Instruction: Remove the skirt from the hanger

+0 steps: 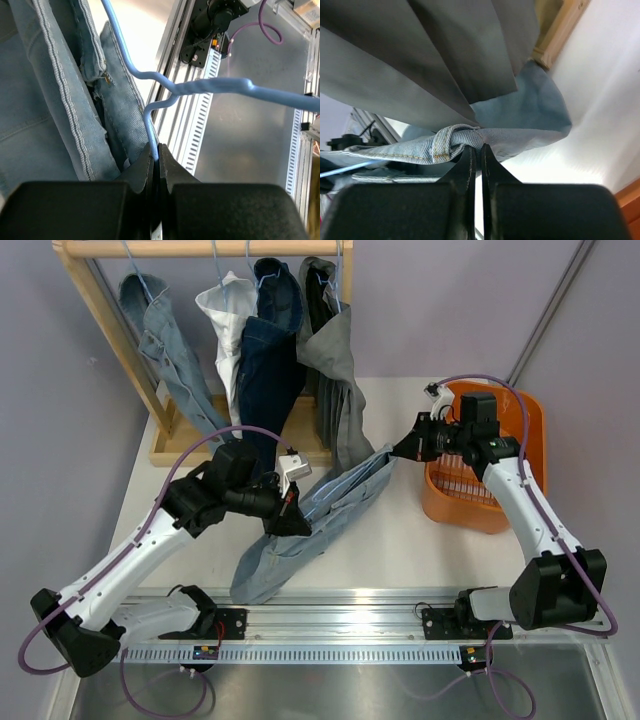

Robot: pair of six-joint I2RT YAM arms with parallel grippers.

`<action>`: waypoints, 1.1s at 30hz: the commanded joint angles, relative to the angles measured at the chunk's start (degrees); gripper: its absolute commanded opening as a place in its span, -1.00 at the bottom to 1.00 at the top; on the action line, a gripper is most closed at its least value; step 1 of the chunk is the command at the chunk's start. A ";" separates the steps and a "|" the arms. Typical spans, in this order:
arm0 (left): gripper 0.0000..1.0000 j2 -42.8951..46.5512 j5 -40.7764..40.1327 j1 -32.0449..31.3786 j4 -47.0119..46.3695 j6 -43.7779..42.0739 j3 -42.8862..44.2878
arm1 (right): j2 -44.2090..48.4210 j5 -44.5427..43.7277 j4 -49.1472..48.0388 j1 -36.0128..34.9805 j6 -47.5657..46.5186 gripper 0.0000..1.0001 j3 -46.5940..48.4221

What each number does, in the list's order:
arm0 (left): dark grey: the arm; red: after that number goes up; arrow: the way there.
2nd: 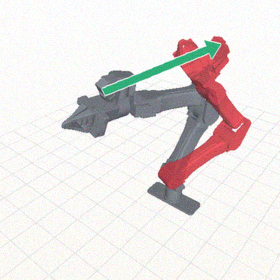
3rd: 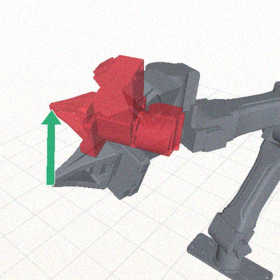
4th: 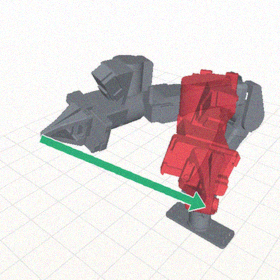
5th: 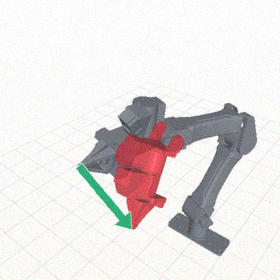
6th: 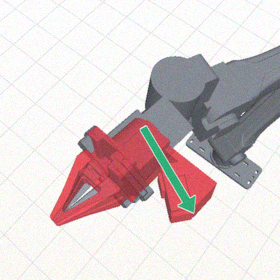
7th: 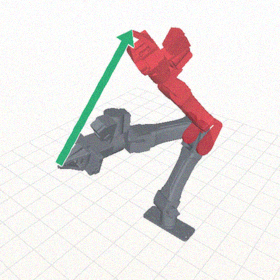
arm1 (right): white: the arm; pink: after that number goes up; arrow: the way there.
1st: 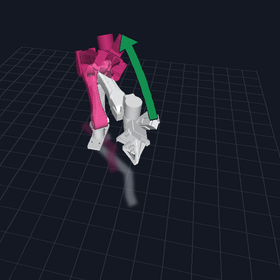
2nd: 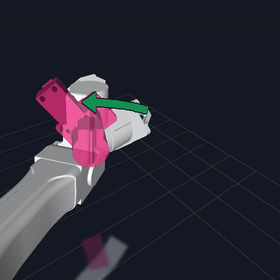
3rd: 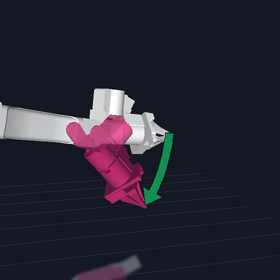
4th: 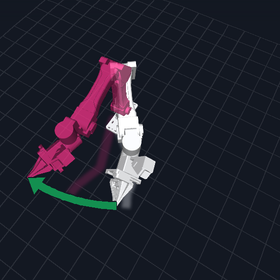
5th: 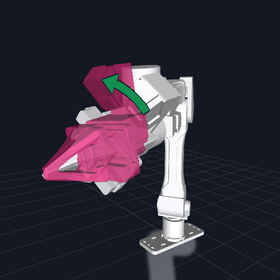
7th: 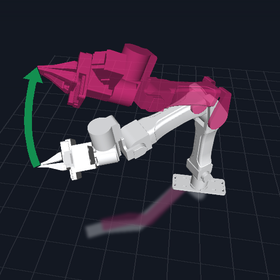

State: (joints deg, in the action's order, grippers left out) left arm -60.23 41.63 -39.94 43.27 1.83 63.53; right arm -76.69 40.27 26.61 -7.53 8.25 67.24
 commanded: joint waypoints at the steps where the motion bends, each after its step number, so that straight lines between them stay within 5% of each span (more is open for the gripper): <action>1: -1.00 -0.24 2.32 -0.40 8.23 -1.47 2.48 | 0.92 -0.29 -4.29 2.17 2.73 -1.00 6.14; 11: -1.00 -0.51 -0.93 -0.40 10.52 -3.67 1.34 | 0.31 6.57 -3.76 2.69 6.24 -1.00 8.34; 17: -1.00 0.11 0.03 -0.40 9.29 -3.15 3.18 | -4.42 -2.38 1.23 2.61 3.10 -1.00 9.75; 24: -1.00 1.43 0.39 -0.31 6.84 -2.09 6.17 | -7.43 -2.05 3.01 2.70 -1.30 -0.97 7.82; 29: -1.00 2.30 -2.50 -0.22 -1.49 5.26 3.90 | -6.82 10.59 4.15 2.61 -12.07 -0.92 6.50; 33: -1.00 3.71 -6.55 -0.22 -18.53 14.42 -2.96 | -3.83 18.07 3.10 2.35 -18.35 -0.91 1.85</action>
State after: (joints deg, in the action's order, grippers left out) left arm -58.15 37.95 -39.99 37.89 7.44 63.61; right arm -83.88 50.83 31.86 -5.56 -1.76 71.26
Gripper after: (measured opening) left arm 0.025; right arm 0.045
